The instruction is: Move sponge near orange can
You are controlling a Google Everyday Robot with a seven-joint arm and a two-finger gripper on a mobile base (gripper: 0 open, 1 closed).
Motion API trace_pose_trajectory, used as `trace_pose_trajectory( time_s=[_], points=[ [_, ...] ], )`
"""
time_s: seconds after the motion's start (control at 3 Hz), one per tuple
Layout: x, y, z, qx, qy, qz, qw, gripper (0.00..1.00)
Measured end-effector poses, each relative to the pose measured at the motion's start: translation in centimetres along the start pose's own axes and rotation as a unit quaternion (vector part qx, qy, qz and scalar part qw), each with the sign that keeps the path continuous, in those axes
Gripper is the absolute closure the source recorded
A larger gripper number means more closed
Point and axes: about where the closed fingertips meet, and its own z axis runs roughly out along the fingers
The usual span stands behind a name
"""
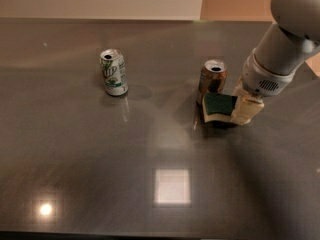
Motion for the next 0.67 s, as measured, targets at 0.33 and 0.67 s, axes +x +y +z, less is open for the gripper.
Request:
trace_pose_trajectory(
  time_s=[0.33, 0.67],
  points=[
    [-0.09, -0.34, 0.63, 0.009, -0.005, -0.014, 0.9998, 0.12],
    [-0.13, -0.30, 0.55, 0.009, -0.005, -0.014, 0.9999, 0.00]
  ],
)
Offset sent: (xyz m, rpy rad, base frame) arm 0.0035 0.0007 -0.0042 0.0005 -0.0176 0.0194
